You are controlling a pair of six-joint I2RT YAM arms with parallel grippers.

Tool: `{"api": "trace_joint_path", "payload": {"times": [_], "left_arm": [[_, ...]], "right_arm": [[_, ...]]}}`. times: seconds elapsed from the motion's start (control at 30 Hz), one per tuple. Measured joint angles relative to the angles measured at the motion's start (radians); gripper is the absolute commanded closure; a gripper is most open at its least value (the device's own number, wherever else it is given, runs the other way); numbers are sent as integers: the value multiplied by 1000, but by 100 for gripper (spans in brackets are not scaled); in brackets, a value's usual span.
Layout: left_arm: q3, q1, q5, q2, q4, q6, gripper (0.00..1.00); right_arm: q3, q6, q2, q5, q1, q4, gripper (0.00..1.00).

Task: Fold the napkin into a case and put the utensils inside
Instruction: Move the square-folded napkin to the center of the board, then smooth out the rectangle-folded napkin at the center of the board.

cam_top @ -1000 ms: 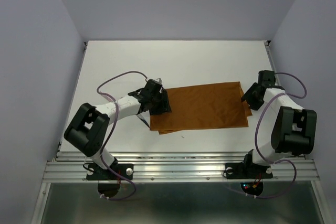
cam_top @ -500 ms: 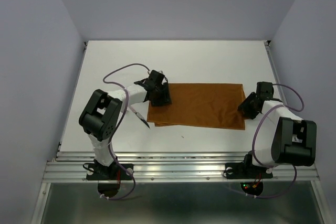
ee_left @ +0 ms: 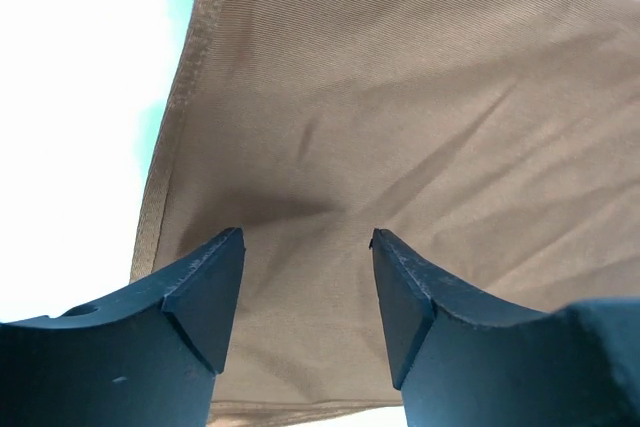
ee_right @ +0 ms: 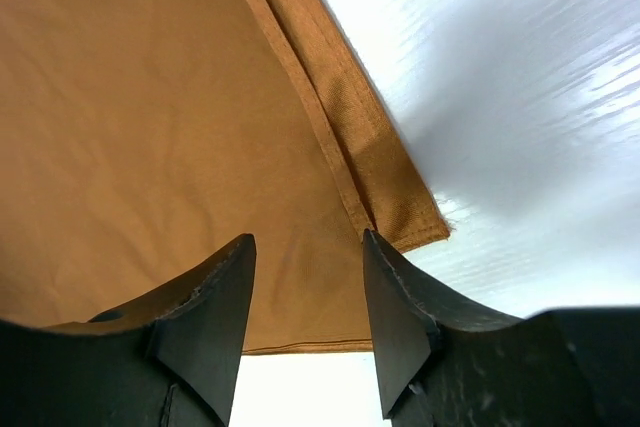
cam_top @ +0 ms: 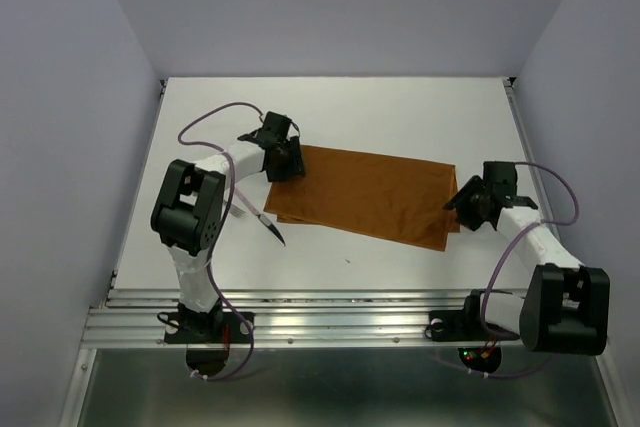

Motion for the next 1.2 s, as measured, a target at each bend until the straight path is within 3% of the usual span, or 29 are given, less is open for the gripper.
{"api": "trace_joint_path", "payload": {"times": [0.3, 0.4, 0.5, 0.7, 0.93, 1.2], "left_arm": [[-11, 9, -2, -171, -54, 27, 35], [-69, 33, -22, -255, -52, 26, 37], [-159, 56, -33, -303, -56, 24, 39], [-284, 55, -6, -284, -61, 11, 41], [-286, 55, -25, -262, -47, -13, 47], [-310, 53, -132, -261, -43, -48, 47]], "right_arm": [[72, -75, -148, 17, 0, -105, 39], [72, -90, -199, 10, 0, -155, 33], [72, -88, -239, 0, 0, -190, 33], [72, -86, -247, -28, 0, -220, 40], [72, -89, -245, -41, 0, -227, 41], [72, -100, -241, -46, 0, -239, 42]]}}
